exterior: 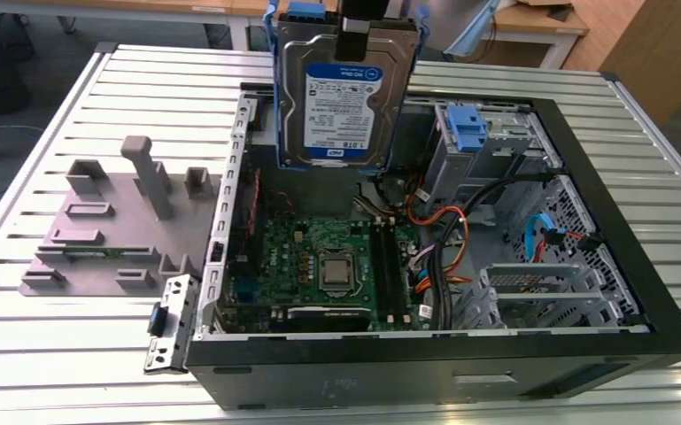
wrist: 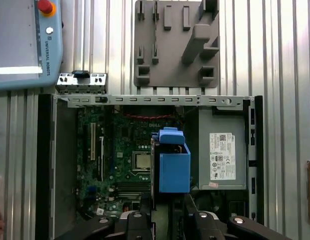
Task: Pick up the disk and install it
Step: 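Pick up the disk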
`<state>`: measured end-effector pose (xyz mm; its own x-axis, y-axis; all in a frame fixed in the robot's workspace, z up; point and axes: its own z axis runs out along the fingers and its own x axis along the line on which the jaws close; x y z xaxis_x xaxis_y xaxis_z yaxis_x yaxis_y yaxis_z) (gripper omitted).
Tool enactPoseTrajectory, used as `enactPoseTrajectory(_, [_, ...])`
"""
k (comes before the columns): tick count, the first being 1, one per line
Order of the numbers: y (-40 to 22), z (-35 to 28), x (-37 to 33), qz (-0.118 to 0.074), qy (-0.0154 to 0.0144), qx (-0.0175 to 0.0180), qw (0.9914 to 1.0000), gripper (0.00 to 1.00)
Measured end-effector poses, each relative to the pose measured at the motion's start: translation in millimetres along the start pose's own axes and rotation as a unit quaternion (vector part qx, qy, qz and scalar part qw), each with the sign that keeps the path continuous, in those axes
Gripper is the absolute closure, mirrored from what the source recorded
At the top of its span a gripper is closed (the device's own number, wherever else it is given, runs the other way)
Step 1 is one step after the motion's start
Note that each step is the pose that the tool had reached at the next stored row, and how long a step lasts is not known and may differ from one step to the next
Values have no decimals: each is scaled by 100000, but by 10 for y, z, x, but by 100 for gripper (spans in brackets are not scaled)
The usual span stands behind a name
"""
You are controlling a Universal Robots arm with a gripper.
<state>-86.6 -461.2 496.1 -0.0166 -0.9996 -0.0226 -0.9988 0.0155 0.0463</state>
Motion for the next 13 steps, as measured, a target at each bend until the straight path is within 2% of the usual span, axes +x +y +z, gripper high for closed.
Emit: enactPoseTrajectory(13, [-328, -15, -6, 4, 5, 1, 100000, 65])
